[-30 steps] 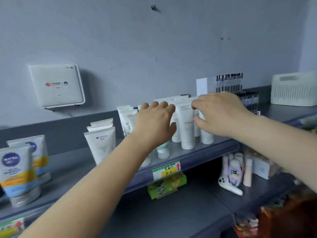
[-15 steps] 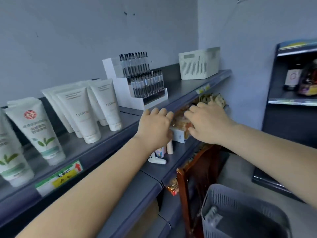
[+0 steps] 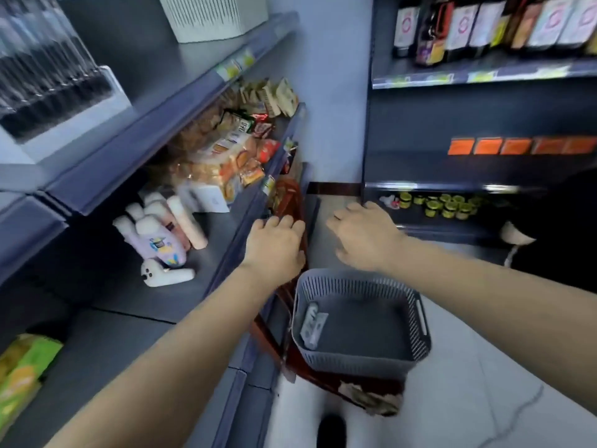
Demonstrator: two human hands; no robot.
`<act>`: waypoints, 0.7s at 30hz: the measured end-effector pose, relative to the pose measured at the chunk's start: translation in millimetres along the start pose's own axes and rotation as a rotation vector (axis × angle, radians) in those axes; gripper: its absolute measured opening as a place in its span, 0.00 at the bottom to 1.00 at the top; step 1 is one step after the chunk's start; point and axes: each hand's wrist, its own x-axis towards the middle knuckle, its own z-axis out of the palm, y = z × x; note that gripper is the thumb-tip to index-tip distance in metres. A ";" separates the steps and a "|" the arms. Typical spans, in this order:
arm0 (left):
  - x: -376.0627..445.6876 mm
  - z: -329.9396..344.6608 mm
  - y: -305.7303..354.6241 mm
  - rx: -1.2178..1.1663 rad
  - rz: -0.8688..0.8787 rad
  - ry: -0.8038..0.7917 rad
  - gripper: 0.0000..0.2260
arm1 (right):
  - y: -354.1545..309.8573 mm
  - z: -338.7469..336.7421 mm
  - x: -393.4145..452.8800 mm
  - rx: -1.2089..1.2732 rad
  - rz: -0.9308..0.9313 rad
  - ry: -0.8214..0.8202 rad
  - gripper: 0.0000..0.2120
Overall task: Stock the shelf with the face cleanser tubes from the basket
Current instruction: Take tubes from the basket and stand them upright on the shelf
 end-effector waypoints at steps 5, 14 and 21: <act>41.4 80.6 4.3 -0.154 0.046 -0.218 0.18 | 15.5 88.7 24.2 0.131 0.094 -0.165 0.16; 85.2 238.1 23.7 -0.458 0.003 -0.551 0.09 | 13.8 245.5 38.3 0.455 0.225 -0.474 0.24; 96.8 361.7 44.8 -0.620 -0.185 -0.730 0.18 | 6.5 361.1 44.3 0.639 0.390 -0.693 0.20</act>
